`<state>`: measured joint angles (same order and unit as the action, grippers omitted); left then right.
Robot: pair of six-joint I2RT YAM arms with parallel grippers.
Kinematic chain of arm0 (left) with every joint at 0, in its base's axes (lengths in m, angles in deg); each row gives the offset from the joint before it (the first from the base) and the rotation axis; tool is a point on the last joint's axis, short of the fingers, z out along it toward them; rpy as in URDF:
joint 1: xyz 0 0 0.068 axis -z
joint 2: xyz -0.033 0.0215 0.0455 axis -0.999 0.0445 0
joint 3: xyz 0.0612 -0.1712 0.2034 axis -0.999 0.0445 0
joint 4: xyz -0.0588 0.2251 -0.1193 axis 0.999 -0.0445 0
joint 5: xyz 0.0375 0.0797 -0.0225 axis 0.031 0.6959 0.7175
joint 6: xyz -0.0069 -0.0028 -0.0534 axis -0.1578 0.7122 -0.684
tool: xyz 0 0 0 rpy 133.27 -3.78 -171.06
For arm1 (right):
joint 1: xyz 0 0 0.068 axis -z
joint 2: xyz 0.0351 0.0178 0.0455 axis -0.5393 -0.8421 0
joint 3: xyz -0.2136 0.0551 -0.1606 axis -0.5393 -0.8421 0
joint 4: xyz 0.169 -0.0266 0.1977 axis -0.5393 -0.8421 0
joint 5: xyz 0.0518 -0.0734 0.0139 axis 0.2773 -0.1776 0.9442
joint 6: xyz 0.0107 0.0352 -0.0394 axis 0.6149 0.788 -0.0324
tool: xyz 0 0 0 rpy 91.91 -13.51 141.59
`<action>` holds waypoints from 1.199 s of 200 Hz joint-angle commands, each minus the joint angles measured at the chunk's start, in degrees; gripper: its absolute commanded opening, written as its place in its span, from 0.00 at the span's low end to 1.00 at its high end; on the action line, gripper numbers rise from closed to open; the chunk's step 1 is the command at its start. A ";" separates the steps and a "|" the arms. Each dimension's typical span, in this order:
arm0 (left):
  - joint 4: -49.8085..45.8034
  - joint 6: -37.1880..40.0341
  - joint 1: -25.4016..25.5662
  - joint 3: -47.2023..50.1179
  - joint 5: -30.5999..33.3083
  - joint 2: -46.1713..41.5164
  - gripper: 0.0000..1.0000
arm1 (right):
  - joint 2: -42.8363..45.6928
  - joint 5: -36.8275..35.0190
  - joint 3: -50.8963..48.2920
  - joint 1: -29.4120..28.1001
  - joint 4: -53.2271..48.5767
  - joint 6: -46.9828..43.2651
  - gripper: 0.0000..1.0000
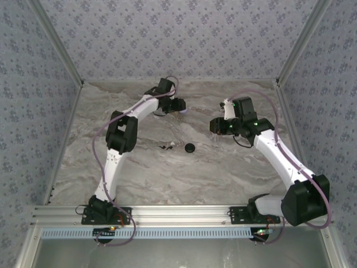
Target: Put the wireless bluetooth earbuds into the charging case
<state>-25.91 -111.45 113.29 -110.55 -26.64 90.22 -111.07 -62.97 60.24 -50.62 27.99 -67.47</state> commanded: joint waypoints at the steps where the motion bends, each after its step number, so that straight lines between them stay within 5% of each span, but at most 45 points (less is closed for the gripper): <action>1: -3.64 4.69 -0.62 2.32 4.65 -9.31 0.59 | -1.89 -0.50 -0.24 0.10 -1.42 -0.38 0.29; 96: 0.57 5.84 5.11 31.89 4.55 -32.17 0.51 | -12.04 2.61 -0.28 -2.37 0.67 0.13 0.30; 207: 0.56 3.04 10.15 32.40 -2.21 -23.98 0.23 | -23.25 -0.33 -2.67 -10.46 6.09 8.08 0.16; 240: 0.68 2.96 10.98 32.63 -3.45 -22.39 0.22 | -24.89 -1.19 -4.08 -10.89 7.75 10.57 0.13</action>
<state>-25.03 -108.26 123.28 -77.37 -27.77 66.75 -134.54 -62.60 57.49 -61.19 34.43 -60.15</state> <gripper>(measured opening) 0.226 0.137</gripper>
